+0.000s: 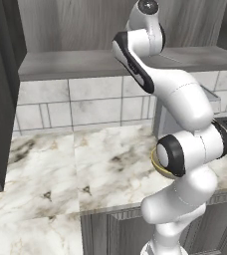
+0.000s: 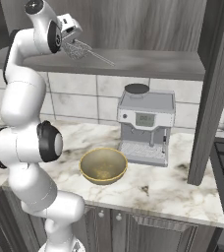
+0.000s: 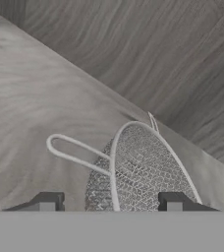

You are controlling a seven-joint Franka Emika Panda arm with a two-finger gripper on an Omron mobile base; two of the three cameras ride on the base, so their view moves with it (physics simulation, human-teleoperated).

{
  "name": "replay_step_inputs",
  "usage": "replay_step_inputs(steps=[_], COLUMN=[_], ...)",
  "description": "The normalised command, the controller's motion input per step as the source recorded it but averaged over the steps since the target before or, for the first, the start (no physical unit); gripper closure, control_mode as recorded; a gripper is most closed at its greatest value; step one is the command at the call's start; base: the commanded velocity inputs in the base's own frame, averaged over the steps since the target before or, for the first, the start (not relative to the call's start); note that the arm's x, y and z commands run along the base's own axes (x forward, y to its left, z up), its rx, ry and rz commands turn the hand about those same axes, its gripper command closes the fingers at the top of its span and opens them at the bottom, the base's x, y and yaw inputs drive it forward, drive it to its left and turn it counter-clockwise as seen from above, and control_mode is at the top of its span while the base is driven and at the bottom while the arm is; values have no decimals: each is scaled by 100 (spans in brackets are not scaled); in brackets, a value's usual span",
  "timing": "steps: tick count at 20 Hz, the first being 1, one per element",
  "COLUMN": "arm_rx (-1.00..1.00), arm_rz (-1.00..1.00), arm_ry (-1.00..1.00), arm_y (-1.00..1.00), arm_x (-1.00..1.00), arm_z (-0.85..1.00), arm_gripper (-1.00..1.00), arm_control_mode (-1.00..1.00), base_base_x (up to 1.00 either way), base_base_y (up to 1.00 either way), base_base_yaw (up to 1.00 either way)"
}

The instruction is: Open the cabinet and setup a tea strainer by placing it in the bowl upright.

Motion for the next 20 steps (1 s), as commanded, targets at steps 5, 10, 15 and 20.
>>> replay_step_inputs(steps=[5, 10, 15, 20], arm_rx=[0, -2, -22, -26], arm_rz=[6, 4, 0, 0], arm_ry=[0, 0, 0, 0], arm_y=[4, 2, 0, 0], arm_x=[5, 0, -4, -11], arm_z=[-1, -3, -17, -13], arm_gripper=[100, 100, 100, 100], arm_control_mode=[-100, -100, -100, -100], base_base_x=[0, 0, 0, 0], base_base_y=[0, 0, 0, 0], base_base_yaw=[0, 0, 0, 0])
